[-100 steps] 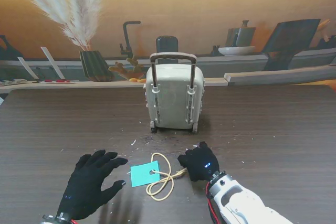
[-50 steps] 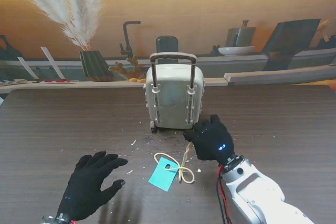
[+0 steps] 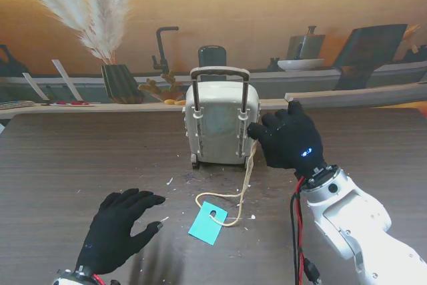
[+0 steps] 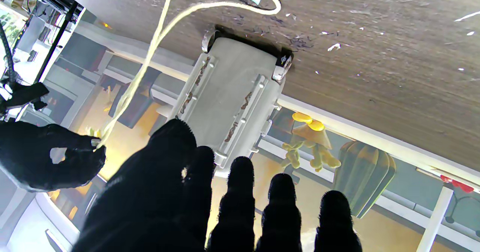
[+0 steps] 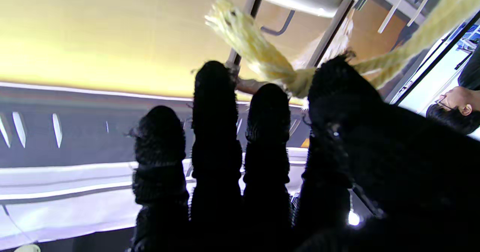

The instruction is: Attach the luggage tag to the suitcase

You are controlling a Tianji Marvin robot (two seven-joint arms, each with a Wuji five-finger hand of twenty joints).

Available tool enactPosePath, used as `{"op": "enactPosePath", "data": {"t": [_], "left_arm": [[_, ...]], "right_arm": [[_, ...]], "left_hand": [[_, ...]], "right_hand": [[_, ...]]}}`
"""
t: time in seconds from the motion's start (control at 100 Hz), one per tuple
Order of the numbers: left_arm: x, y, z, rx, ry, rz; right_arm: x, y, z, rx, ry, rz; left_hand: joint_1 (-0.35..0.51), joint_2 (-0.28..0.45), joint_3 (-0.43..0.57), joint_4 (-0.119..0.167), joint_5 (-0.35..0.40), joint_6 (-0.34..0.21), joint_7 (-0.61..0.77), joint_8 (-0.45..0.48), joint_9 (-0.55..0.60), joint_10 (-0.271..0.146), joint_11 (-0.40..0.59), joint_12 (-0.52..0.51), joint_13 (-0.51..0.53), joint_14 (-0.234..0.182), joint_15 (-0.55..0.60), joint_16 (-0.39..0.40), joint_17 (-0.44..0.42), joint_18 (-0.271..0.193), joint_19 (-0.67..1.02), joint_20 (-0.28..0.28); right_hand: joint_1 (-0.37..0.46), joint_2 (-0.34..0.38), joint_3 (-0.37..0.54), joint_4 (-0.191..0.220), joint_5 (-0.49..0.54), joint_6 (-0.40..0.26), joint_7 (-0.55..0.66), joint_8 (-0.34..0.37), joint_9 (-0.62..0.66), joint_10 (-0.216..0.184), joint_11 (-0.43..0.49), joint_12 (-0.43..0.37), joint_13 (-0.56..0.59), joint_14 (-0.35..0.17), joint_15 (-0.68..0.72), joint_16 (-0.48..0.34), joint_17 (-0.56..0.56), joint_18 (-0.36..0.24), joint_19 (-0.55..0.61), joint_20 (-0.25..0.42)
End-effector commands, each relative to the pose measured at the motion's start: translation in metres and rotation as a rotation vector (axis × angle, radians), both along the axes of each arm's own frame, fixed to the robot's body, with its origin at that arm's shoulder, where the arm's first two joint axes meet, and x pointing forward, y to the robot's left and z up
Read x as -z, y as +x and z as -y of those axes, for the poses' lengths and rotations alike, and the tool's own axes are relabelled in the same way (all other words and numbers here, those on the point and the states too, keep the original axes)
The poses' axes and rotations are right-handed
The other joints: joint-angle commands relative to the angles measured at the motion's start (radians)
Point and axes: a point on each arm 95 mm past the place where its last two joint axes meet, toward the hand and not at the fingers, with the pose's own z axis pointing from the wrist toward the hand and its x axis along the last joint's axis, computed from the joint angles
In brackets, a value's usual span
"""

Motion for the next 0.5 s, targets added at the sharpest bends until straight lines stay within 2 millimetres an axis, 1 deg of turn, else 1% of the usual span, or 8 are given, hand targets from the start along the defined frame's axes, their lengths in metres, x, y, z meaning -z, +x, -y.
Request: {"op": "enactPosePath", "data": {"t": [0.0,0.23,0.33,0.37,0.38,0.39,0.42,0.49], "left_arm": [[0.0,0.001,0.002,-0.005,-0.014,0.008],[0.003,0.012,0.009,0.017,-0.071,0.054],[0.006,0.019,0.012,0.061,-0.079,0.068],[0.008,0.022,0.013,0.078,-0.08,0.071],[0.008,0.023,0.013,0.082,-0.08,0.071],[0.009,0.024,0.014,0.086,-0.081,0.072],[0.011,0.026,0.015,0.097,-0.083,0.072],[0.015,0.031,0.019,0.118,-0.093,0.059]], "right_arm": [[-0.02,0.001,0.0,0.0,-0.008,0.047],[-0.054,-0.002,0.002,-0.019,-0.014,0.132],[-0.068,-0.005,0.001,-0.034,-0.02,0.166],[-0.073,-0.006,0.001,-0.04,-0.024,0.179],[-0.074,-0.007,0.001,-0.041,-0.026,0.183],[-0.075,-0.007,0.001,-0.042,-0.027,0.186],[-0.079,-0.008,0.001,-0.047,-0.032,0.195],[-0.086,-0.01,-0.001,-0.063,-0.036,0.211]], "left_hand": [[0.003,0.007,-0.032,0.006,0.001,-0.016,-0.001,0.005,0.008,-0.01,0.009,0.026,0.013,0.009,0.015,0.028,0.003,0.015,0.007,0.022],[-0.055,-0.001,-0.077,-0.013,-0.013,-0.005,-0.009,-0.002,0.016,-0.007,0.02,0.032,0.035,0.016,0.035,0.042,0.02,0.024,0.017,0.033],[-0.067,-0.004,-0.085,-0.015,-0.027,-0.004,-0.021,-0.01,0.01,-0.009,0.022,0.033,0.035,0.016,0.04,0.046,0.018,0.026,0.016,0.035],[-0.069,-0.005,-0.086,-0.014,-0.027,-0.007,-0.024,-0.013,0.011,-0.026,0.024,0.034,0.036,0.014,0.043,0.048,0.02,0.027,0.016,0.036],[-0.069,-0.005,-0.086,-0.014,-0.027,-0.007,-0.024,-0.013,0.011,-0.026,0.024,0.034,0.036,0.014,0.043,0.048,0.02,0.027,0.016,0.036],[-0.07,-0.008,-0.085,-0.014,-0.026,-0.007,-0.024,-0.014,0.011,-0.014,0.025,0.034,0.038,0.012,0.044,0.049,0.021,0.027,0.017,0.037],[-0.072,-0.008,-0.084,-0.013,-0.023,-0.007,-0.024,-0.015,0.016,-0.029,0.028,0.035,0.044,0.012,0.048,0.051,0.027,0.028,0.019,0.038],[-0.073,-0.011,-0.08,-0.012,-0.02,-0.008,-0.022,-0.016,0.023,-0.031,0.033,0.037,0.052,0.014,0.055,0.054,0.034,0.031,0.022,0.04]], "right_hand": [[0.038,0.035,0.056,0.045,0.084,-0.094,0.078,0.071,0.004,0.007,0.02,0.018,0.017,-0.01,0.015,0.007,0.007,0.02,0.02,0.008],[0.038,0.038,0.052,0.045,0.085,-0.098,0.073,0.076,0.004,0.007,0.018,0.018,0.019,-0.01,0.013,0.006,0.007,0.02,0.019,0.006],[0.038,0.041,0.05,0.044,0.084,-0.099,0.071,0.077,0.003,0.004,0.016,0.019,0.018,-0.012,0.012,0.006,0.007,0.019,0.018,0.005],[0.037,0.041,0.049,0.044,0.083,-0.1,0.07,0.078,0.003,0.004,0.016,0.019,0.018,-0.013,0.012,0.006,0.007,0.018,0.018,0.005],[0.038,0.041,0.049,0.044,0.083,-0.1,0.07,0.078,0.003,0.004,0.016,0.019,0.018,-0.013,0.012,0.006,0.007,0.018,0.018,0.005],[0.037,0.041,0.049,0.044,0.083,-0.101,0.07,0.078,0.003,0.004,0.016,0.019,0.018,-0.013,0.012,0.006,0.007,0.018,0.018,0.005],[0.037,0.042,0.048,0.044,0.083,-0.101,0.069,0.078,0.003,0.002,0.015,0.02,0.018,-0.013,0.012,0.005,0.007,0.018,0.017,0.005],[0.037,0.043,0.047,0.043,0.084,-0.103,0.069,0.079,0.003,0.002,0.014,0.02,0.018,-0.013,0.011,0.005,0.007,0.017,0.017,0.004]]}}
